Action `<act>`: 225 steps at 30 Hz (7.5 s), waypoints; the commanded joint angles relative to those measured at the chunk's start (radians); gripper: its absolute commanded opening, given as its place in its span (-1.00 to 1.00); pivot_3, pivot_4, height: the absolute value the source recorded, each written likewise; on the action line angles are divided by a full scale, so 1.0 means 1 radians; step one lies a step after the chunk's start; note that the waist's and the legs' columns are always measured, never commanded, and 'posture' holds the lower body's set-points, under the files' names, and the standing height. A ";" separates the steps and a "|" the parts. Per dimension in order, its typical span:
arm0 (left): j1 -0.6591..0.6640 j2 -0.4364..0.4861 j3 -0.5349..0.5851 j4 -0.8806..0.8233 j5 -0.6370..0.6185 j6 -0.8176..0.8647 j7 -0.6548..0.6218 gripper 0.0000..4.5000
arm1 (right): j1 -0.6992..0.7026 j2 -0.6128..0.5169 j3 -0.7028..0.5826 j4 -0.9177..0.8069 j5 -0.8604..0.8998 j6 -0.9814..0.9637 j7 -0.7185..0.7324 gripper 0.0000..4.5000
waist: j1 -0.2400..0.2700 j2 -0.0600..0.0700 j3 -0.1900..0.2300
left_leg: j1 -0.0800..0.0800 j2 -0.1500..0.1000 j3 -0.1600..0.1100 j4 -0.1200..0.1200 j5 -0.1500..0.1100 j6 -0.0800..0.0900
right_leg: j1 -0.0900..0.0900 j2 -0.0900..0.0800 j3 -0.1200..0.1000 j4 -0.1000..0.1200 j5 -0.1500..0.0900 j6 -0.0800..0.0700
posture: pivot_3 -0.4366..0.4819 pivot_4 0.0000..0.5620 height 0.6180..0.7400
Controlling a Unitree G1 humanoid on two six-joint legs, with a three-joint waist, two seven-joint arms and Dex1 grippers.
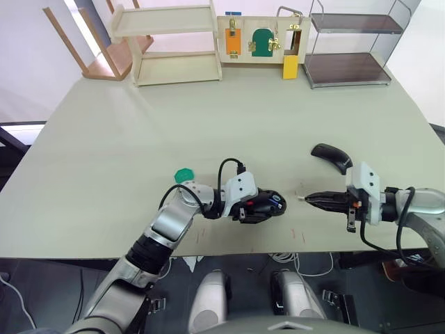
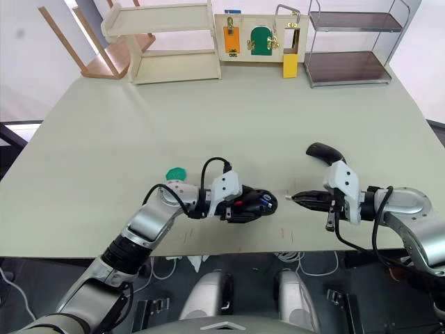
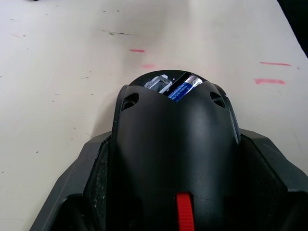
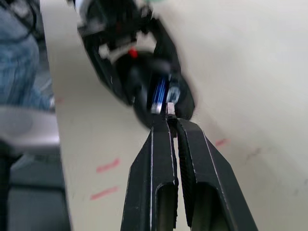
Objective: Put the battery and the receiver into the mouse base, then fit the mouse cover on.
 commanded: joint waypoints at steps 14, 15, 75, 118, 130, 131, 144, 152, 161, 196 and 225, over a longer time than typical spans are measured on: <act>-0.076 0.007 -0.052 0.103 0.020 -0.045 -0.115 0.31 | -0.511 0.053 0.139 -0.020 0.140 0.825 -0.238 -1.00 | -0.001 0.000 0.000 | -0.001 0.000 -0.001 0.000 0.000 0.000 | 0.000 -0.001 -0.001 0.000 0.000 0.000 | -0.05 -0.47 1.00; -0.079 0.008 -0.054 0.109 0.024 -0.052 -0.117 0.31 | -0.559 0.051 0.164 -0.012 0.154 0.900 -0.236 -1.00 | -0.001 0.000 0.000 | -0.001 0.000 0.000 0.000 0.000 0.000 | 0.000 -0.001 -0.001 0.000 0.000 0.000 | -0.05 -0.47 1.00; -0.092 -0.020 -0.068 0.098 0.084 -0.005 -0.100 0.31 | -1.194 0.215 0.743 0.752 1.293 1.008 -1.377 -1.00 | -0.007 0.001 0.000 | -0.010 -0.001 0.000 0.000 0.000 0.000 | -0.009 -0.003 -0.001 0.001 0.002 0.003 | -0.05 -0.47 1.00; -0.079 -0.013 -0.062 0.075 0.067 0.032 -0.103 0.31 | -1.145 0.195 0.756 0.576 1.087 1.008 -1.218 -1.00 | -0.009 0.001 0.000 | -0.012 0.000 -0.001 0.000 0.000 0.000 | -0.011 -0.003 -0.002 0.001 0.001 0.002 | -0.05 -0.47 1.00; -0.079 -0.013 -0.059 0.073 0.063 0.039 -0.103 0.31 | -1.149 0.212 0.757 0.587 1.090 1.008 -1.212 -1.00 | -0.010 0.001 0.000 | -0.012 0.000 -0.001 0.000 0.000 0.000 | -0.011 -0.003 -0.002 0.000 0.001 0.002 | -0.05 -0.47 1.00; -0.078 -0.013 -0.059 0.072 0.062 0.041 -0.102 0.31 | -1.150 0.215 0.757 0.590 1.090 1.008 -1.213 -1.00 | -0.010 0.001 0.000 | -0.012 0.000 -0.001 0.000 0.000 0.000 | -0.011 -0.003 -0.002 0.000 0.001 0.002 | -0.05 -0.47 1.00; -0.082 -0.016 -0.059 0.081 0.064 0.036 -0.102 0.31 | -1.159 0.222 0.756 0.609 1.096 1.008 -1.216 -1.00 | -0.010 0.001 0.000 | -0.012 0.000 -0.001 0.000 0.000 0.001 | -0.011 -0.003 -0.002 0.000 0.001 0.002 | -0.05 -0.47 1.00; -0.080 -0.013 -0.061 0.077 0.062 0.037 -0.106 0.31 | -1.147 0.252 0.715 0.634 1.097 1.008 -1.248 -1.00 | -0.013 0.001 0.000 | -0.011 0.001 -0.001 0.000 0.000 0.001 | -0.011 -0.002 -0.002 0.001 0.000 -0.001 | -0.05 -0.47 1.00; -0.078 -0.014 -0.060 0.074 0.061 0.041 -0.105 0.31 | -1.153 0.244 0.730 0.631 1.129 1.008 -1.251 -1.00 | -0.013 0.001 0.000 | -0.011 0.001 -0.001 0.000 0.000 0.001 | -0.011 -0.002 -0.001 0.001 0.000 -0.001 | -0.05 -0.47 1.00; -0.088 -0.022 -0.055 0.093 0.062 0.036 -0.109 0.31 | -1.146 0.218 0.751 0.597 1.115 1.008 -1.251 -1.00 | -0.010 0.001 0.000 | -0.012 0.001 -0.001 -0.002 0.000 0.001 | -0.011 -0.002 -0.002 -0.003 0.001 0.000 | -0.05 -0.47 1.00; -0.088 -0.024 -0.056 0.089 0.056 0.043 -0.110 0.31 | -1.120 0.210 0.732 0.562 1.089 1.008 -1.236 -0.03 | -0.007 0.001 0.000 | -0.017 0.000 -0.003 -0.002 0.000 0.001 | -0.013 -0.003 -0.005 -0.005 0.002 0.003 | -0.05 -0.47 1.00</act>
